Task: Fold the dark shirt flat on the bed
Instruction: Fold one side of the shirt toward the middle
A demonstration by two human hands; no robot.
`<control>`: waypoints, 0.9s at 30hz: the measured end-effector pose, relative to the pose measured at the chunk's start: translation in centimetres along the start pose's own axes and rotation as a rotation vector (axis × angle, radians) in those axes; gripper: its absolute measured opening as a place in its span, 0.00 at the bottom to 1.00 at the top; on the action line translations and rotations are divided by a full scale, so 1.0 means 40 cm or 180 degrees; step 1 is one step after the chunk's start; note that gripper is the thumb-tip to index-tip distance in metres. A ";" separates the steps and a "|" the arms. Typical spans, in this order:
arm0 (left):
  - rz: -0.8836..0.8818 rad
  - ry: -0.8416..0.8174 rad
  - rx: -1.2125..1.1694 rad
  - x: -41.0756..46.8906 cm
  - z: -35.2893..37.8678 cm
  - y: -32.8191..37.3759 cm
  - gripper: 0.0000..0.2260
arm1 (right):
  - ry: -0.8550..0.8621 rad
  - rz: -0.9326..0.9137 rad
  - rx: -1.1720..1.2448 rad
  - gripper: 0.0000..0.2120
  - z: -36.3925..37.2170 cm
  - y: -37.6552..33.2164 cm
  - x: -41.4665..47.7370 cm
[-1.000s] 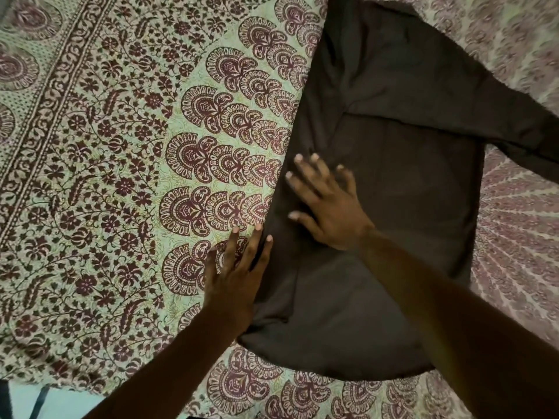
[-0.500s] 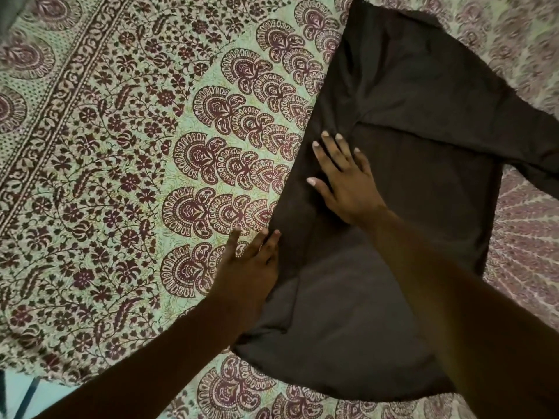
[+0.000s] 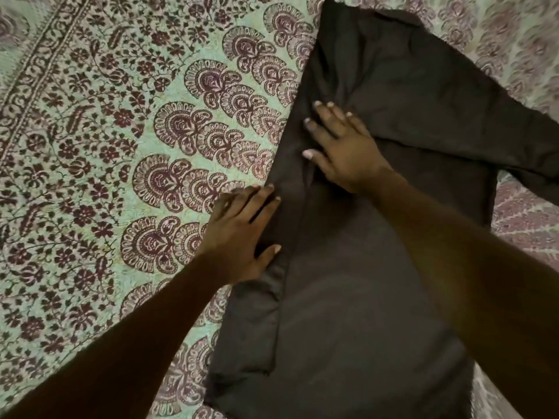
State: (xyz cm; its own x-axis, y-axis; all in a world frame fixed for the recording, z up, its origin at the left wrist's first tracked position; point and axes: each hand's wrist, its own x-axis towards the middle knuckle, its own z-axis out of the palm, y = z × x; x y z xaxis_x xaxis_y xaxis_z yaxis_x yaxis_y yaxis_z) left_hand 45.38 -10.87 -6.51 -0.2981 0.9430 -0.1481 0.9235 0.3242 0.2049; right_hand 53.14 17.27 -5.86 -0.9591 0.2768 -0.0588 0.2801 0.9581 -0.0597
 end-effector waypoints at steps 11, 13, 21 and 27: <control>0.0223 -0.0334 0.0167 0.088 -0.012 -0.028 0.50 | -0.0390 0.0105 0.0000 0.39 0.026 0.084 0.128; 0.0220 -0.0328 0.0129 0.089 -0.013 -0.030 0.50 | -0.0535 0.0434 -0.0014 0.40 0.017 0.114 0.191; 0.0231 -0.0278 -0.0082 0.102 -0.015 -0.038 0.50 | -0.0424 -0.0256 -0.0254 0.37 0.013 0.144 0.242; 0.0214 -0.0387 -0.0176 0.104 -0.013 -0.043 0.51 | -0.0713 0.0441 -0.0272 0.43 -0.012 0.284 0.411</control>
State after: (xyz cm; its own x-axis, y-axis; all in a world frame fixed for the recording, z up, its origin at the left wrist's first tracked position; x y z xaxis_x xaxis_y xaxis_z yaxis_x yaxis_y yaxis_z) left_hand 42.42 -7.48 -6.97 -0.2015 0.9477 -0.2477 0.9247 0.2674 0.2709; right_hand 40.54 32.75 -7.03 -0.8765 0.3916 -0.2799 0.3946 0.9176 0.0479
